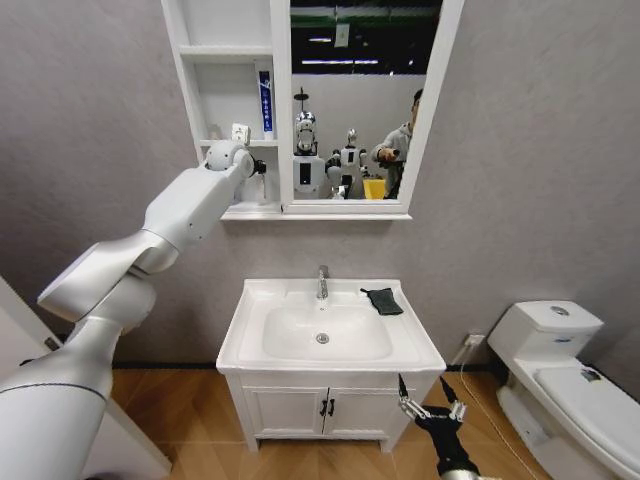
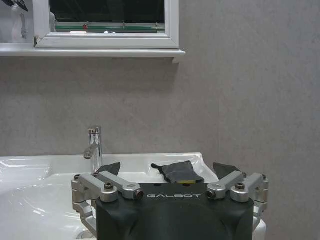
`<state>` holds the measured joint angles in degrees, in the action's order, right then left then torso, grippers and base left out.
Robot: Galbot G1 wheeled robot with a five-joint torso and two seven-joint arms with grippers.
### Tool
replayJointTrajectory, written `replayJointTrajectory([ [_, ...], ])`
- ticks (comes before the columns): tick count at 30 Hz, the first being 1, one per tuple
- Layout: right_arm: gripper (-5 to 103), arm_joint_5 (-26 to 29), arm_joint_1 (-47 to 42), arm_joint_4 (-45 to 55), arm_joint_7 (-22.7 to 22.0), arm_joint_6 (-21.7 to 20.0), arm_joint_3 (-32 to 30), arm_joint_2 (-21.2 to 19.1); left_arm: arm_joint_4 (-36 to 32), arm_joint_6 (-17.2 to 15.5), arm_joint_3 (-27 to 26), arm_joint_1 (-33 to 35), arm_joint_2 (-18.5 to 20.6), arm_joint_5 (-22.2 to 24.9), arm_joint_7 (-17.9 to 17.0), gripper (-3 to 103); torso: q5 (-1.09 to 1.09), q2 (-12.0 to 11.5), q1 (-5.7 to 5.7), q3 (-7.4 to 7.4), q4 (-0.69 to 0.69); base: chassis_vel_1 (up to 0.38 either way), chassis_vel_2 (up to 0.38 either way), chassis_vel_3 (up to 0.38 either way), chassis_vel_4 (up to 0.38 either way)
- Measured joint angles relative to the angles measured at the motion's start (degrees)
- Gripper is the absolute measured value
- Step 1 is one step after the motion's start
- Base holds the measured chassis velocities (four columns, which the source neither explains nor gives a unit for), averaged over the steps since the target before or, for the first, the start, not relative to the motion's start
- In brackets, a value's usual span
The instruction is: Move facial cleanser and shampoo from washbasin to cabinet, then wipe washbasin with towel.
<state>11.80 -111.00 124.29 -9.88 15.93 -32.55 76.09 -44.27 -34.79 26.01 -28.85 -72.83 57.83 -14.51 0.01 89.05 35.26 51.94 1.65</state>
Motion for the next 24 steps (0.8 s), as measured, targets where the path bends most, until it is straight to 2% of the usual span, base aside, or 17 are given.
replayJointTrajectory([
  [1,100,0.0,0.0,0.0,0.0,0.0,0.0,0.0,0.0,0.0,0.0,0.0,0.0,0.0,0.0,29,0.00,0.0,0.00,0.00,0.00,0.000,0.000,0.000,0.000],
  [4,100,-0.1,-0.4,0.1,0.0,0.0,0.0,0.0,0.6,0.7,-0.7,1.2,-0.2,-0.7,0.5,43,-0.01,0.0,0.00,0.00,0.00,0.000,0.000,0.000,0.000],
  [5,100,-0.1,-0.4,0.1,0.0,0.0,0.0,0.0,0.6,0.7,-0.7,1.2,-0.2,-0.7,0.5,43,-0.01,0.0,0.00,0.00,0.00,0.000,0.000,0.000,0.000],
  [7,100,-0.1,-0.5,0.1,0.0,0.1,0.0,0.0,-1.9,0.7,-1.4,2.7,1.1,-0.6,0.3,54,-0.01,0.0,0.00,0.00,0.00,0.000,0.000,0.000,0.000],
  [8,100,-0.1,-0.5,0.1,0.0,0.1,0.0,0.0,-1.9,0.7,-1.4,2.7,1.1,-0.6,0.3,54,-0.01,0.0,0.00,0.00,0.00,0.000,0.000,0.000,0.000],
  [9,100,-0.1,-0.5,0.1,0.0,0.1,0.0,0.0,-3.3,0.6,-1.7,3.3,1.7,-0.7,0.1,59,-0.01,0.0,0.00,0.00,0.00,0.000,0.000,0.000,0.000],
  [10,100,-0.1,-0.4,0.0,0.0,0.1,0.0,0.0,-7.2,0.3,-3.0,5.2,3.3,-1.5,-0.7,65,-0.01,0.0,0.00,-0.01,0.00,0.000,0.000,0.000,0.000],
  [13,100,-0.1,-0.2,0.0,-0.1,0.1,0.1,0.0,-10.5,-0.1,-3.9,6.8,4.6,-1.6,-1.7,71,-0.01,0.0,0.00,0.00,0.00,0.000,0.000,0.000,0.000],
  [15,100,-0.1,0.1,-0.2,-0.1,0.0,0.6,0.1,-21.1,-0.2,-5.4,11.5,9.0,-0.5,-3.1,81,-0.02,0.0,0.00,0.00,0.00,0.000,0.000,0.000,0.000],
  [16,100,-0.1,0.1,-0.2,-0.1,0.0,0.6,0.1,-21.1,-0.2,-5.4,11.5,9.0,-0.5,-3.1,81,-0.02,0.0,0.00,0.00,0.00,0.000,0.000,0.000,0.000],
  [18,100,-0.2,0.3,-0.5,-0.1,-0.1,0.9,0.3,-35.1,0.6,-6.2,16.7,14.7,3.3,-4.4,92,-0.02,0.0,0.00,-0.01,-0.02,0.000,0.000,0.000,0.000],
  [19,100,-0.2,0.3,-0.5,-0.1,-0.1,0.9,0.3,-35.1,0.6,-6.2,16.7,14.7,3.3,-4.4,92,-0.02,0.0,0.00,-0.01,-0.02,0.000,0.000,0.000,0.000],
  [20,100,-0.4,0.4,-0.7,-0.1,-0.2,1.1,0.3,-43.1,1.1,-7.2,20.9,18.6,5.8,-5.6,99,-0.01,0.0,-0.02,-0.01,0.01,0.000,0.000,0.000,0.000],
  [21,100,-0.6,0.4,-0.8,-0.1,-0.2,1.1,0.3,-46.4,1.5,-7.9,23.2,20.5,6.5,-6.4,100,-0.02,0.0,-0.02,-0.01,0.00,0.000,0.000,0.000,0.000],
  [22,100,-0.6,0.4,-0.8,-0.1,-0.2,1.1,0.3,-46.4,1.5,-7.9,23.2,20.5,6.5,-6.4,100,-0.02,0.0,-0.02,-0.01,0.00,0.000,0.000,0.000,0.000],
  [23,100,-0.7,0.4,-0.9,0.0,-0.3,1.2,0.3,-52.0,2.6,-9.5,27.8,23.9,7.2,-8.6,100,-0.02,0.0,-0.01,-0.01,0.02,0.000,0.000,0.000,0.000],
  [24,100,-0.7,0.4,-0.9,0.0,-0.3,1.2,0.3,-52.0,2.6,-9.5,27.8,23.9,7.2,-8.6,100,-0.02,0.0,-0.01,-0.01,0.02,0.000,0.000,0.000,0.000],
])
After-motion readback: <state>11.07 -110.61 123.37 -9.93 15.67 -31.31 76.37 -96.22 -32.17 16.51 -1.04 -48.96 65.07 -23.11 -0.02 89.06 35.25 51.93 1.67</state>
